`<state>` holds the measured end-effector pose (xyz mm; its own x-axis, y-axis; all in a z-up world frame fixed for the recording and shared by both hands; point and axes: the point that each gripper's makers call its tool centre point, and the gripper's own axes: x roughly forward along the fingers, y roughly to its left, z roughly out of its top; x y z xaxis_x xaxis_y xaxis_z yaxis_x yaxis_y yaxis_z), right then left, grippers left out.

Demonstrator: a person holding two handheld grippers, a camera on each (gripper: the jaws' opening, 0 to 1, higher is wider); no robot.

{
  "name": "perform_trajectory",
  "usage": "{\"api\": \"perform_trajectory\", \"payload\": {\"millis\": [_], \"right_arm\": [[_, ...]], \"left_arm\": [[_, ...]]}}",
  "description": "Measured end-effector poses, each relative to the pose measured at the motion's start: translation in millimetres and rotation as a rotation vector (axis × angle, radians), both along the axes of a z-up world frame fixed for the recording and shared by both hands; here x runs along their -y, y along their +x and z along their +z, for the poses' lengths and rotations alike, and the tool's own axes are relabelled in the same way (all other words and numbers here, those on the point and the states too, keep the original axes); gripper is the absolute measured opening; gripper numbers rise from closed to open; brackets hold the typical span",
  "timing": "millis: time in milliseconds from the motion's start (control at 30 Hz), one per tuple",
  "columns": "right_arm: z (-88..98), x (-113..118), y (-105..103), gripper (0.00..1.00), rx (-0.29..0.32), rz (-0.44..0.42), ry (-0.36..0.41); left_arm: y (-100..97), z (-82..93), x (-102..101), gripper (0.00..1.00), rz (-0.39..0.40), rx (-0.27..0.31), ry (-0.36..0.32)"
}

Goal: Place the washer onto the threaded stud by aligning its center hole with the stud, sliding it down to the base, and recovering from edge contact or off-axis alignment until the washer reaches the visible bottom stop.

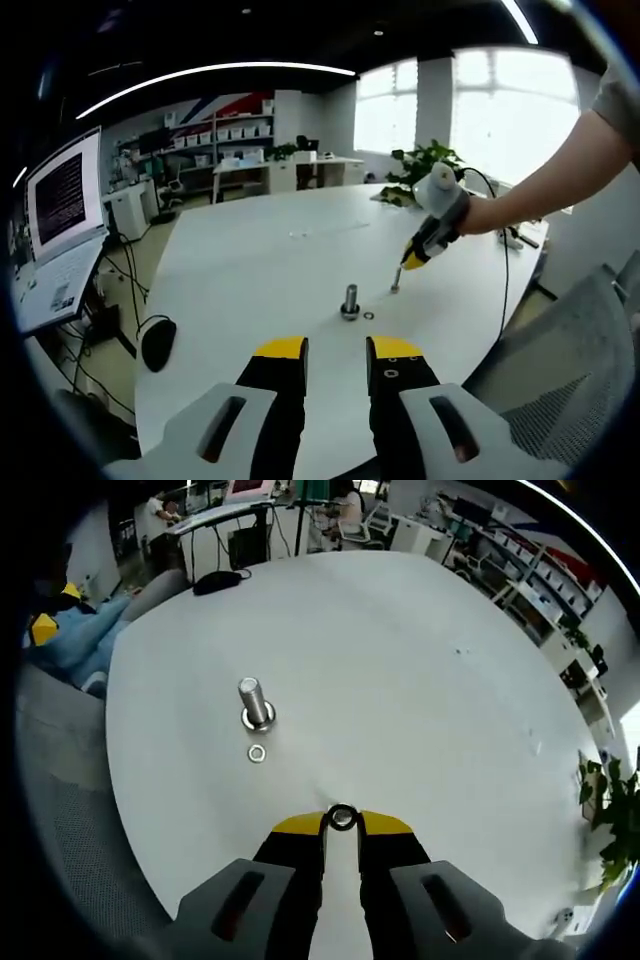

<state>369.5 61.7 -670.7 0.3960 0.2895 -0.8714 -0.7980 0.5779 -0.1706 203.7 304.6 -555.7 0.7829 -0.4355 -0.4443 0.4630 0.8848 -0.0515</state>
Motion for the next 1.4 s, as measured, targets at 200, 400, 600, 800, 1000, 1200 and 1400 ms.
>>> {"api": "perform_trajectory", "payload": {"millis": [200,400,600,800,1000,1200,1400], "right_arm": [[-2.5,0.1,2.0,0.14,-0.006,0.005,-0.002],[-5.9,-1.6,4.0,0.14,-0.012,0.012,-0.007],[-10.5,-0.5,5.8,0.14,-0.032,0.012,-0.017],[-13.4,-0.4,6.9,0.14,-0.042,0.013,-0.022],[-14.4,-1.3,7.4,0.14,-0.043,0.021,-0.03],[-16.6,-0.6,8.7,0.14,-0.045,0.018,-0.036],[-17.2,-1.9,7.0,0.14,-0.043,0.025,-0.039]], "left_arm": [[-0.3,-0.2,0.6,0.21,-0.003,0.0,0.002],[-0.1,-0.4,0.0,0.21,0.0,0.0,0.003],[-0.3,-0.8,-0.6,0.21,0.001,-0.002,0.005],[-0.4,-0.6,-2.1,0.21,0.004,-0.002,0.003],[-1.0,-0.1,-2.6,0.21,0.006,-0.003,0.003],[-0.7,-0.2,-3.2,0.21,0.007,-0.005,0.004],[-0.8,-0.2,-3.7,0.21,0.006,-0.006,0.003]]}}
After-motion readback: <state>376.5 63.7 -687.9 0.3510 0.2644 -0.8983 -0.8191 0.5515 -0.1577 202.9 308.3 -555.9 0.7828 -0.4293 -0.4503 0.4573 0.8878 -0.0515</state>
